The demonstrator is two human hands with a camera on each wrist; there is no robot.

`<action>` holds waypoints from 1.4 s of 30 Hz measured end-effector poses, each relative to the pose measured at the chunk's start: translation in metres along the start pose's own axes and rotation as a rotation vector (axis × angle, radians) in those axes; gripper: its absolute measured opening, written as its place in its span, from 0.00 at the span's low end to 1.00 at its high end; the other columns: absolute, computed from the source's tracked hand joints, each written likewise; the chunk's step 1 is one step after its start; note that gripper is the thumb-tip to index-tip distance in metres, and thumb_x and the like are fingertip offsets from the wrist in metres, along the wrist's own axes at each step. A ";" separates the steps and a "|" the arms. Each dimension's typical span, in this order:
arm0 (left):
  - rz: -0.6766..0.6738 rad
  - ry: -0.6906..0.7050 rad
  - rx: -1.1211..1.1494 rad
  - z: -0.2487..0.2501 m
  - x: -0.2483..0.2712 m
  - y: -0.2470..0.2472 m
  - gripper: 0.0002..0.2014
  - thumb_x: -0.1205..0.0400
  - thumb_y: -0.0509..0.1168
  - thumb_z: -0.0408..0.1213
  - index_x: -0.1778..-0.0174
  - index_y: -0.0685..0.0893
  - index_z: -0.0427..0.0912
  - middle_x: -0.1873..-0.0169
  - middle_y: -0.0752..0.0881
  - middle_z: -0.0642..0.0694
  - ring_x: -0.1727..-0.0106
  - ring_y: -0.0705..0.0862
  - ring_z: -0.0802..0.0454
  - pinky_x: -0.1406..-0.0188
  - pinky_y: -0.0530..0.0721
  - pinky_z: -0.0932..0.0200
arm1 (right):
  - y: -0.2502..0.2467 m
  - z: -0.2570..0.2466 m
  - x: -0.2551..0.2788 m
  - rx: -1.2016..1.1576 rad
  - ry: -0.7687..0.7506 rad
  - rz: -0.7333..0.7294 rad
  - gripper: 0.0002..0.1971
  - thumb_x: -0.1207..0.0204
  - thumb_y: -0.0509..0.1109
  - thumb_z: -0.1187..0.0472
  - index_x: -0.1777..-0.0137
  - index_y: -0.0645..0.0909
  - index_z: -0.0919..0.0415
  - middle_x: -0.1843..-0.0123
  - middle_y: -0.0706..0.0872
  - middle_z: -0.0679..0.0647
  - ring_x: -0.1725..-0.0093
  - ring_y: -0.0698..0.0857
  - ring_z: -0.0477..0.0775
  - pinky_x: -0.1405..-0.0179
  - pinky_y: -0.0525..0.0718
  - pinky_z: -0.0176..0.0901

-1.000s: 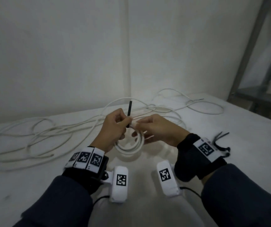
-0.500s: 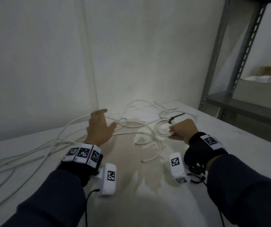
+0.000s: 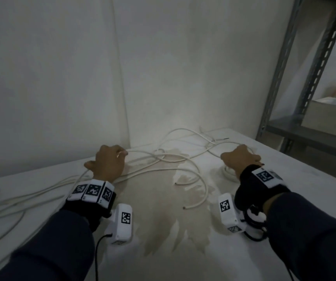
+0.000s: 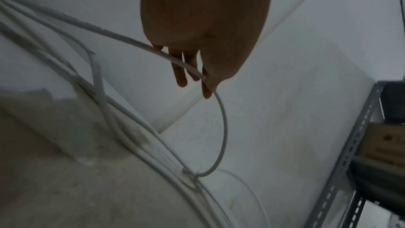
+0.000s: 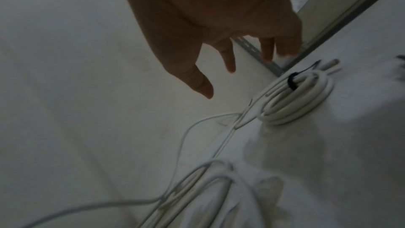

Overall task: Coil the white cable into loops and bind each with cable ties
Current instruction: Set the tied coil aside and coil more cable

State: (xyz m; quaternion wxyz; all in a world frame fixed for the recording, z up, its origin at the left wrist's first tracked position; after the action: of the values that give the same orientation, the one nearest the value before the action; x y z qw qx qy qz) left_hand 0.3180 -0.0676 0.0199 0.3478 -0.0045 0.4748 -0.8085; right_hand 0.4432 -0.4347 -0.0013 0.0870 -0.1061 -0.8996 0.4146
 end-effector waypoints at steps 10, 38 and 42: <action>-0.112 0.116 0.061 -0.011 0.028 -0.043 0.23 0.23 0.73 0.36 0.32 0.79 0.36 0.32 0.72 0.32 0.33 0.76 0.38 0.33 0.69 0.56 | 0.094 -0.055 0.114 0.565 -0.424 -0.516 0.24 0.25 0.74 0.51 0.32 0.79 0.61 0.30 0.80 0.54 0.32 0.79 0.59 0.43 0.78 0.44; -0.186 -0.656 1.922 -0.022 0.127 -0.082 0.12 0.17 0.65 0.40 0.49 0.74 0.34 0.66 0.80 0.41 0.75 0.78 0.54 0.76 0.79 0.65 | 0.035 -0.071 0.257 0.716 -0.759 -0.681 0.21 0.29 0.58 0.73 0.76 0.83 0.52 0.77 0.83 0.42 0.65 0.82 0.46 0.61 0.79 0.38; -0.130 -0.341 1.367 -0.023 0.134 -0.121 0.05 0.13 0.57 0.31 0.50 0.77 0.38 0.80 0.73 0.48 0.88 0.66 0.60 0.87 0.65 0.70 | 0.053 -0.075 0.281 0.621 -0.766 -0.773 0.19 0.30 0.63 0.75 0.49 0.89 0.57 0.55 0.87 0.48 0.59 0.81 0.44 0.61 0.76 0.32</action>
State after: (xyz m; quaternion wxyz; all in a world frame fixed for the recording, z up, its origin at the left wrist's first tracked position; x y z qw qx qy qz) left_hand 0.1411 -0.0888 0.0578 0.2932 0.0601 -0.2017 -0.9326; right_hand 0.1976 -0.2729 0.0254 -0.0712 0.4134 -0.6777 0.6039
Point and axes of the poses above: each hand's wrist, its own x-axis away from the middle knuckle, its own y-axis out of the palm, z = x × y, the point moved 8 cm from there along -x, towards the middle knuckle
